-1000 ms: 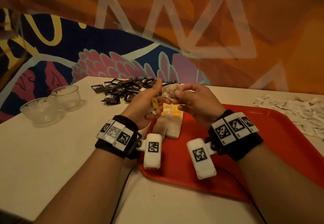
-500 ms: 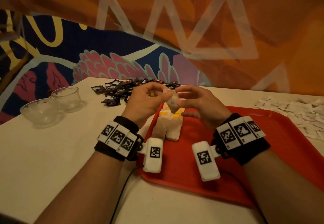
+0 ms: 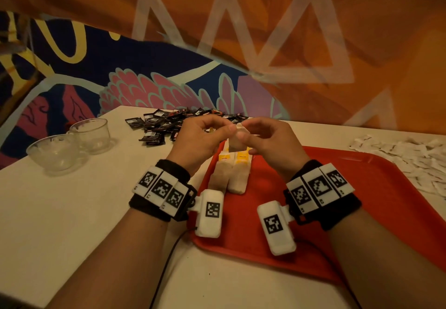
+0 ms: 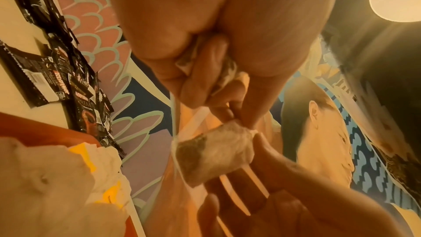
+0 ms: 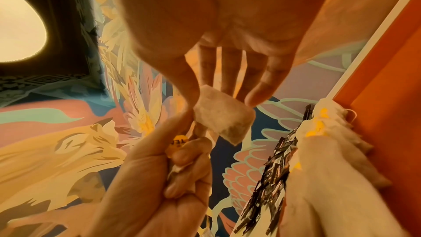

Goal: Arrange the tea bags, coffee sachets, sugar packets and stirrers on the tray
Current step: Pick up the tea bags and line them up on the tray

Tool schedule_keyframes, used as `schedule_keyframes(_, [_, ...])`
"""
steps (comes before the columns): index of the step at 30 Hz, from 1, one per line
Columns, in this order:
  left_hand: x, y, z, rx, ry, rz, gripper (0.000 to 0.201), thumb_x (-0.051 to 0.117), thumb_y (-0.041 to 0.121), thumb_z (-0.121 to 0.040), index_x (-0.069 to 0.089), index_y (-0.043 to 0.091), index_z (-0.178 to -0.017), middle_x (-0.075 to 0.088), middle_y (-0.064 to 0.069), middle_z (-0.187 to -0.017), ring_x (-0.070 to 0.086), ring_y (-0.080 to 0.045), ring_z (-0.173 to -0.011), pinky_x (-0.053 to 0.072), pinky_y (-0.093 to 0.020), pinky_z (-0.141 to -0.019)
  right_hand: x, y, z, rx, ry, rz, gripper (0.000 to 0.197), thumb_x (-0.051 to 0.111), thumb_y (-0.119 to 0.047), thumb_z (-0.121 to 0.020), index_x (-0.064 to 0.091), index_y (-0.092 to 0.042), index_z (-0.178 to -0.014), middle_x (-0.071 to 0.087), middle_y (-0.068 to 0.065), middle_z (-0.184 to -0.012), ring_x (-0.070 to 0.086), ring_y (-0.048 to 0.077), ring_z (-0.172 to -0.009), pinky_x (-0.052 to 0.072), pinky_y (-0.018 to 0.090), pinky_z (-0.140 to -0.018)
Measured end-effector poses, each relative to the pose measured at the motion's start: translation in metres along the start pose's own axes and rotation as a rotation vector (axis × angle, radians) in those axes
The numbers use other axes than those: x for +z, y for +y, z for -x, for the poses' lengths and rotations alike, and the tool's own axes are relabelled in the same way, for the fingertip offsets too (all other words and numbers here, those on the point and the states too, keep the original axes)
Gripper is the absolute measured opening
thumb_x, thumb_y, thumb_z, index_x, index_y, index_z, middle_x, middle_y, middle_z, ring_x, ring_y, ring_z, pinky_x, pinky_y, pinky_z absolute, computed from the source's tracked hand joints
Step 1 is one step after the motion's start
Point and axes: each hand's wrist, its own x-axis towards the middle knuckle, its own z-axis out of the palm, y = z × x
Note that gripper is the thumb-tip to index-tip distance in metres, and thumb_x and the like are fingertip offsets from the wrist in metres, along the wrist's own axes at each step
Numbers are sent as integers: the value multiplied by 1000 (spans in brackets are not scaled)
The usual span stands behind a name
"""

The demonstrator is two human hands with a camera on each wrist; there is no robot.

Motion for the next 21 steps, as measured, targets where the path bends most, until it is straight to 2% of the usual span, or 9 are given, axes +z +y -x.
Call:
schedule_keyframes(1, [0,0,0,-3,-8,-6,9,67,11,-93,72,17,-87,61,16,-65,49,2,-46,35,-11,-43,0,-1,0,-20,32,3,7,73,-22,-87,72,-28,-90,74,-4,-96,69,12,-94,57,36,-82])
schedule_keyframes(4, [0,2,0,-18,-11,-4,9,66,12,-94,71,16,-88,60,8,-73,46,1,-44,35,-12,-42,0,-2,0,-48,100,-31,14,71,-14,-89,71,-27,-84,74,-4,-93,70,12,-92,56,34,-82])
schedule_keyframes(8, [0,3,1,-34,-21,-1,10,64,12,-95,70,16,-89,60,15,-65,46,1,-44,36,-13,-43,0,-3,2,-63,39,-16,21,75,-12,-85,70,-24,-101,73,-6,-101,69,6,-96,57,30,-87])
schedule_keyframes(11, [-1,2,0,-39,-27,-10,10,63,14,-96,70,17,-90,60,15,-64,45,0,-44,37,-15,-43,1,-4,2,-58,87,20,18,75,-13,-85,71,-24,-99,75,-4,-90,71,8,-86,59,35,-83])
schedule_keyframes(14, [0,3,0,-44,-26,3,10,61,13,-97,68,15,-90,59,17,-57,44,-1,-42,35,-15,-42,1,-5,2,-52,78,38,25,77,-14,-83,67,-26,-103,74,-7,-87,71,6,-83,59,32,-82])
schedule_keyframes(16, [0,2,0,-28,-6,12,8,63,12,-96,67,17,-91,65,13,-69,45,-1,-44,36,-17,-44,1,-4,2,-55,79,61,22,79,-14,-81,69,-24,-98,75,-6,-85,72,7,-81,59,36,-84])
schedule_keyframes(18, [-1,1,-1,30,15,-29,11,70,16,-91,66,25,-95,69,4,-93,51,0,-54,40,-22,-54,2,-5,3,-61,92,65,22,79,-17,-81,69,-24,-98,75,-5,-82,72,7,-80,59,37,-84])
schedule_keyframes(19, [-2,0,-1,62,10,-70,16,73,19,-89,66,29,-97,69,3,-100,53,1,-61,41,-25,-60,2,-5,4,-63,96,62,23,80,-20,-81,67,-24,-100,75,-5,-81,72,7,-80,59,35,-83])
schedule_keyframes(21, [-3,1,0,95,-24,-145,18,76,22,-87,67,35,-97,67,7,-104,56,3,-66,41,-28,-66,2,-7,5,-67,101,51,29,81,-26,-79,64,-24,-103,75,-5,-82,71,6,-80,57,28,-77])
